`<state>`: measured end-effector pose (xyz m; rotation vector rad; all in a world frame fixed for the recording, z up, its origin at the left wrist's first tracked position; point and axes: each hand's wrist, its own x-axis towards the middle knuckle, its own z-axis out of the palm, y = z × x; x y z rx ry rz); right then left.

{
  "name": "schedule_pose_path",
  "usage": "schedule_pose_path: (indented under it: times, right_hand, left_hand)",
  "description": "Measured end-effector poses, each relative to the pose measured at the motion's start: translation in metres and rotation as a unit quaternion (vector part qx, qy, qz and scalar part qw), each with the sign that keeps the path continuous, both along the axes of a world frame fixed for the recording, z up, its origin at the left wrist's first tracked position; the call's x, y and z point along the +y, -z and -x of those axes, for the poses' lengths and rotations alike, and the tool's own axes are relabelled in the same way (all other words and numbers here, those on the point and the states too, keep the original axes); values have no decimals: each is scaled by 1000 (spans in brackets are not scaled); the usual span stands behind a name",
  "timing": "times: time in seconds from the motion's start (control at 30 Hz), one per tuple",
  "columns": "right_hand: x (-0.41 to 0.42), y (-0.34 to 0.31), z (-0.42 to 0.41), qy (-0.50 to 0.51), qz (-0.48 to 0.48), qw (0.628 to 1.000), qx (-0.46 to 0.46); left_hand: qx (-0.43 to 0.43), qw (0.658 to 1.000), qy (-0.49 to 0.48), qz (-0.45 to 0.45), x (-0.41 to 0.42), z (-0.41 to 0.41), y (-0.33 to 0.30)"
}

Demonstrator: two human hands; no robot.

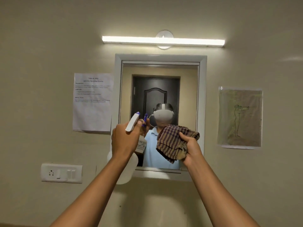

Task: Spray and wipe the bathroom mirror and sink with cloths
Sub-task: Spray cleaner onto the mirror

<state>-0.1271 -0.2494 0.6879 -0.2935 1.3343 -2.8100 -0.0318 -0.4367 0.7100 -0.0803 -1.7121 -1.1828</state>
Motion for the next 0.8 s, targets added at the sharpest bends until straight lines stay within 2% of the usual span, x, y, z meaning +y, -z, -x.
schedule_pose_path:
  times: [0.23, 0.47, 0.8]
  right_hand:
    - [8, -31, 5, 67, -12, 997, 37]
    - [17, -50, -19, 108, 14, 992, 66]
    - [53, -51, -29, 162, 22, 985, 50]
  left_hand:
    - [51, 997, -38, -48, -29, 0, -52]
    - [57, 996, -42, -47, -37, -3, -68]
    - [59, 998, 28, 6, 37, -5, -68]
